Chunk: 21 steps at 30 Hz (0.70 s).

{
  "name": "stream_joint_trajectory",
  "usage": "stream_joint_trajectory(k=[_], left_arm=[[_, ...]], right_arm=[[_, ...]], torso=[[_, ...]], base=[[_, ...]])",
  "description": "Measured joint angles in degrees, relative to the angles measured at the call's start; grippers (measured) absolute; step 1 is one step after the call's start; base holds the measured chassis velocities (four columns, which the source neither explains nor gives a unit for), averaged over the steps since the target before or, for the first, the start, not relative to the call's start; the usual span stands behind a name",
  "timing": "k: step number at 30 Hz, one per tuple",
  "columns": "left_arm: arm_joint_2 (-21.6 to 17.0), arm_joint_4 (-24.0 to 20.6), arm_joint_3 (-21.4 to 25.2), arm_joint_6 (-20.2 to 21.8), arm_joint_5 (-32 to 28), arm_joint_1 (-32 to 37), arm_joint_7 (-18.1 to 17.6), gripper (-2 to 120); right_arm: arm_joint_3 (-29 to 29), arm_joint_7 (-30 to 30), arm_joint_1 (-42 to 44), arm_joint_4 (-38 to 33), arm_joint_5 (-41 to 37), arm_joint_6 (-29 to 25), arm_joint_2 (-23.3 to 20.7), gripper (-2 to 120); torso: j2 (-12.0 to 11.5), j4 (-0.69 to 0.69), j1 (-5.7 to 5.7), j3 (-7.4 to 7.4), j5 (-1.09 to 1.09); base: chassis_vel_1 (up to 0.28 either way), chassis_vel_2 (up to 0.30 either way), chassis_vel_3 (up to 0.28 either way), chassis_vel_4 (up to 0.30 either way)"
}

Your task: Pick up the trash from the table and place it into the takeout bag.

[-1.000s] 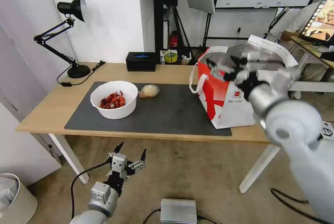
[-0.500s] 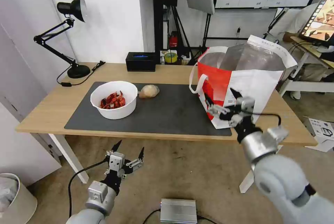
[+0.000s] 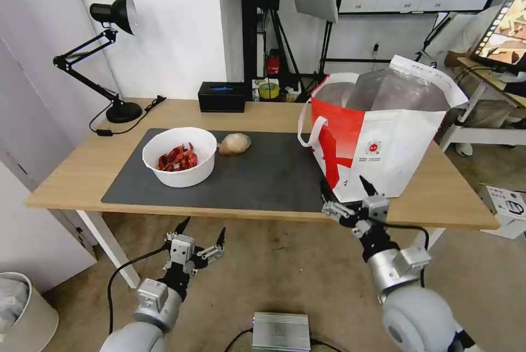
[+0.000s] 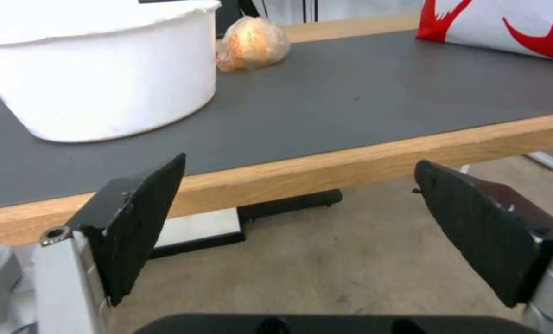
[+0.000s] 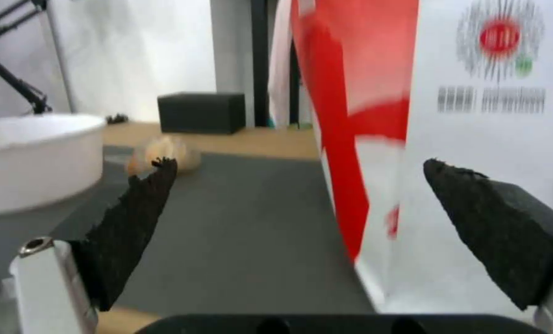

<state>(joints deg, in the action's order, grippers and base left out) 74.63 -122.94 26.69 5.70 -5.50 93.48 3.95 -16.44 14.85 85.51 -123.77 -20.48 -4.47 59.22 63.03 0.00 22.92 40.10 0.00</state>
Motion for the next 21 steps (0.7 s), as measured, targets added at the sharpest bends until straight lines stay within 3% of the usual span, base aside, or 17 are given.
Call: stream_joint_trajectory(k=[5,21], left_arm=[[0.1,0.4,-0.1,0.0,-0.1,-0.4,0.0,100],[-0.2,0.7,0.2,0.0,-0.5,-0.6,0.0,100]], right_arm=[[1.4,1.0,2.3,2.6,1.4,-3.4,1.5,100],[3.9,1.9,3.6,5.5,3.1,-4.8,3.7,100]], torso=[[0.0,0.0,0.0,0.0,0.0],[0.0,0.0,0.0,0.01,0.0]], base=[[0.0,0.0,0.0,0.0],[0.0,0.0,0.0,0.0]])
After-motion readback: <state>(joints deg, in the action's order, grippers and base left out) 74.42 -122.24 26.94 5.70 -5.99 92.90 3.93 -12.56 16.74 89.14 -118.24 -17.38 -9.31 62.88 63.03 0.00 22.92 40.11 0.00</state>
